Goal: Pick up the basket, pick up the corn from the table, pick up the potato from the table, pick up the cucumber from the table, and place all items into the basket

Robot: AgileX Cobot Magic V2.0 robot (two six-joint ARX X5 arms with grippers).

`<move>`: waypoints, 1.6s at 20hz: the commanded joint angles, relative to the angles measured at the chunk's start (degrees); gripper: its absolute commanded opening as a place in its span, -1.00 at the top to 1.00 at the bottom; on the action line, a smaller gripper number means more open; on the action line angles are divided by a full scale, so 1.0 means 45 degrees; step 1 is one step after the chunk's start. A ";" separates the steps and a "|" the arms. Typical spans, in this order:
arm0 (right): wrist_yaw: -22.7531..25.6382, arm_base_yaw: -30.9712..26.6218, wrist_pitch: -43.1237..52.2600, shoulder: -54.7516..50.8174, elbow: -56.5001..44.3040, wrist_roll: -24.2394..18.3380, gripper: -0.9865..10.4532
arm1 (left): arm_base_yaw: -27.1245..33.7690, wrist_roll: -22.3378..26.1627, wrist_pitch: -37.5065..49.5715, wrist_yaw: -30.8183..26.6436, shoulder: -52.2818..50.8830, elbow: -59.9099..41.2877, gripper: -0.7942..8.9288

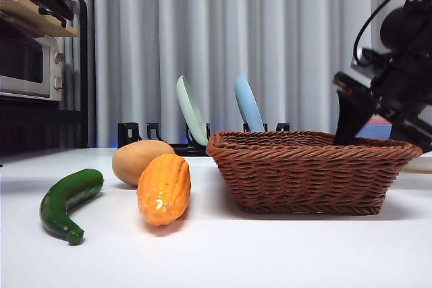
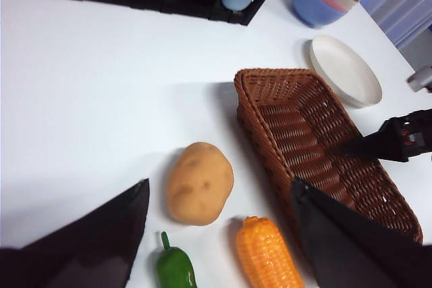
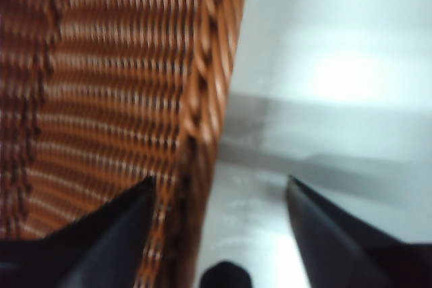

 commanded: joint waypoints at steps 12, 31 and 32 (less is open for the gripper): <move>-0.0107 -0.0185 -0.0034 -0.2040 0.1127 0.1146 0.86 | -0.2147 0.2365 -0.1841 -0.1273 0.2210 0.1933 -0.20; -0.0112 -0.1035 -0.0559 -0.4828 0.1326 0.1219 0.86 | -0.4988 0.4911 -0.2385 -0.5187 0.9850 0.5673 -0.19; -0.0112 -0.1035 -0.0559 -0.4828 0.1326 0.1219 0.86 | -0.4988 0.4911 -0.2409 -0.5173 0.9870 0.5673 -0.18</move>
